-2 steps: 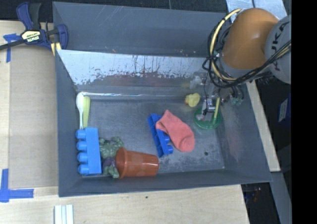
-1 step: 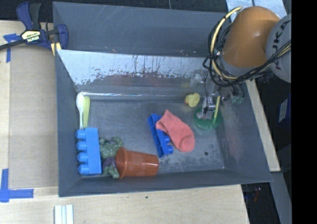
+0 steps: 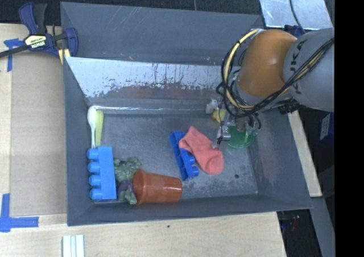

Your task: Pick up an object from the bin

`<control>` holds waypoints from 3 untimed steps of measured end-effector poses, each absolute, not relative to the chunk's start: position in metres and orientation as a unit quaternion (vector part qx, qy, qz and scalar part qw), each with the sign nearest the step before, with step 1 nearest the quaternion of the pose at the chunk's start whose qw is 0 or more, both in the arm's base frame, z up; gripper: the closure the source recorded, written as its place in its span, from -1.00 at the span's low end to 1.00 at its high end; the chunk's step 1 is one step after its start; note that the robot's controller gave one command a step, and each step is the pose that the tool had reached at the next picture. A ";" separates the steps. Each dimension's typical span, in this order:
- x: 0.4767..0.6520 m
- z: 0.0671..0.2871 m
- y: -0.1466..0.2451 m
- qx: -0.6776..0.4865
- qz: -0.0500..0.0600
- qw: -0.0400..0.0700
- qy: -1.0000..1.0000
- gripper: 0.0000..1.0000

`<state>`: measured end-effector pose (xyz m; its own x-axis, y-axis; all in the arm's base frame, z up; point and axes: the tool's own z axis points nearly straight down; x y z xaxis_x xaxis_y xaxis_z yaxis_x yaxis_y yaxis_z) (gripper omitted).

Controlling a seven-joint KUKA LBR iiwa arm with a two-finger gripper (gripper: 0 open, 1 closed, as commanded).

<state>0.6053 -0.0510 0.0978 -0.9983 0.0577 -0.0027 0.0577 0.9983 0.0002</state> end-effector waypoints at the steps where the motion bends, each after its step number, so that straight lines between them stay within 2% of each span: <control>1: 0.590 0.086 -0.026 0.062 -0.001 0.006 0.998 -1.00; 2: 0.576 0.080 0.005 0.065 0.000 0.003 0.998 -1.00; 3: 0.574 0.072 -0.015 0.080 -0.001 0.006 0.997 1.00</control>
Offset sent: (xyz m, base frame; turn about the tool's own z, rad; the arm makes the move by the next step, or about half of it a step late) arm -0.0303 0.0561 -0.0181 0.0735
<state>0.5739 -0.0150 0.0719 -0.9871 0.1598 -0.0127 0.1598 0.9871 0.0000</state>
